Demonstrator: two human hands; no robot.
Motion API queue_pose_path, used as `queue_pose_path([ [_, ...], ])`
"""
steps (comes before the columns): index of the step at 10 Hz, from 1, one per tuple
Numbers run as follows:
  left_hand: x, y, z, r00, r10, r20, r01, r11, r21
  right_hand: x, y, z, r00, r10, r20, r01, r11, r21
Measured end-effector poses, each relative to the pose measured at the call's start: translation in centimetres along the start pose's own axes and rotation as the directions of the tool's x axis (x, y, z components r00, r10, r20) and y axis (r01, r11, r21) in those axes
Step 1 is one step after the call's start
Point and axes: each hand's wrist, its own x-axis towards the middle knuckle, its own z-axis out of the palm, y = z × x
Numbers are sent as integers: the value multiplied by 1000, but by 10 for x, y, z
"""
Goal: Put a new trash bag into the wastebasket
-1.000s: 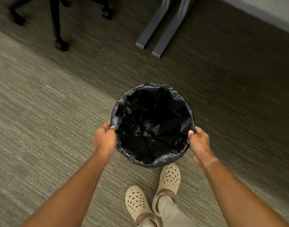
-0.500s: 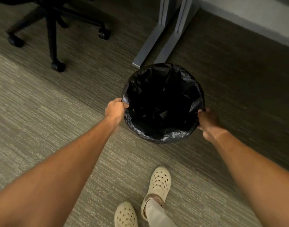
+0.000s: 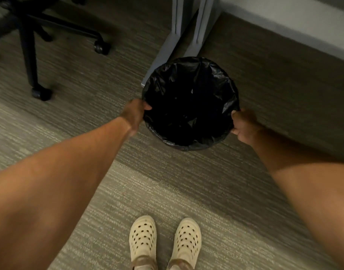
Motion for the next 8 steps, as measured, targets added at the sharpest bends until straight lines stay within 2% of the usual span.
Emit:
queue_pose_path([
  [4, 31, -3, 8, 991, 93, -100, -87, 994, 62, 12, -2, 4, 1000, 13, -9, -13, 1000, -26],
  [5, 24, -1, 11, 985, 143, -92, -129, 981, 142, 10, -1, 5, 1000, -1, -14, 0, 998, -70],
  [6, 19, 3, 12, 970, 227, -83, -200, 946, 256, 2, -4, 3, 999, -21, -37, 18, 997, -74],
  [7, 9, 12, 17, 938, 344, -41, -298, 861, 412, -7, -7, 0, 983, -113, -142, 85, 978, -190],
  [8, -5, 17, 28, 892, 436, 121, -435, 749, 499, -33, -12, -3, 947, -261, -189, 188, 924, -333],
])
